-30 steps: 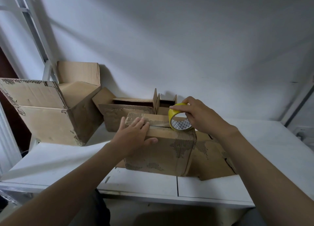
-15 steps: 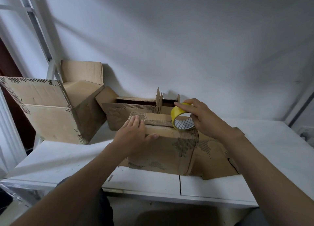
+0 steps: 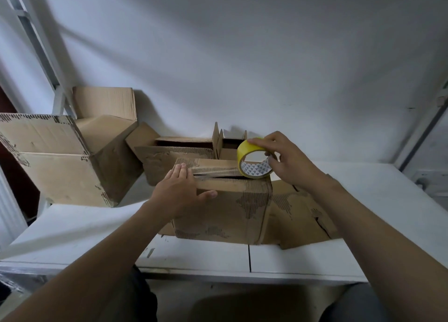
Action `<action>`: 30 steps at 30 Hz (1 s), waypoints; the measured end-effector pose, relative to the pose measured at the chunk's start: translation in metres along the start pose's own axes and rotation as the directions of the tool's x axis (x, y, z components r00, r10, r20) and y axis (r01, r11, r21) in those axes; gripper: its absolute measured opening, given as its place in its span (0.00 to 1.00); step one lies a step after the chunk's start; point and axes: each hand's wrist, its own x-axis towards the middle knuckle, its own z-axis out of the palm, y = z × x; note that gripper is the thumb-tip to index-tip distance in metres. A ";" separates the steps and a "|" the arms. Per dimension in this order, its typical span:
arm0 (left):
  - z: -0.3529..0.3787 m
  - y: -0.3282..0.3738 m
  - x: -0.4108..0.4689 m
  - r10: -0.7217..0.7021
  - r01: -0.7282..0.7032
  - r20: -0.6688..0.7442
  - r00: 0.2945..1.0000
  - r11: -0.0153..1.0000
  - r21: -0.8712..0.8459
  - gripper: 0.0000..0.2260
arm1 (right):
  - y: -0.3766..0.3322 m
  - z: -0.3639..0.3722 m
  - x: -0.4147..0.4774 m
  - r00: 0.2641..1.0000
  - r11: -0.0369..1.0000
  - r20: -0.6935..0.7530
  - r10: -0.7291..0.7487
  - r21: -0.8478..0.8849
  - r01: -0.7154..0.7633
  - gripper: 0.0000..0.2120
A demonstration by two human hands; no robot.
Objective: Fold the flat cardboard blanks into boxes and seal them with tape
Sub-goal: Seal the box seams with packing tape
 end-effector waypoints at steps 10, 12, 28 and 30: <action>0.004 0.000 0.000 -0.009 0.009 -0.028 1.000 1.000 0.000 0.59 | 0.019 -0.053 -0.019 0.995 0.895 0.089 0.034 -0.445 0.009 0.33; 0.003 -0.001 -0.001 0.000 0.000 -0.024 1.000 1.000 -0.008 0.63 | 0.023 -0.057 -0.022 0.995 0.879 0.084 0.054 -0.477 -0.008 0.34; 0.010 0.002 -0.005 -0.010 0.005 -0.126 0.992 0.999 -0.043 0.56 | 0.046 -0.002 -0.060 0.958 0.899 0.101 0.269 -0.383 -0.212 0.35; 0.009 0.005 -0.007 0.005 -0.006 -0.144 0.990 1.000 -0.006 0.55 | 0.048 0.002 -0.061 0.952 0.914 0.113 0.284 -0.332 -0.234 0.34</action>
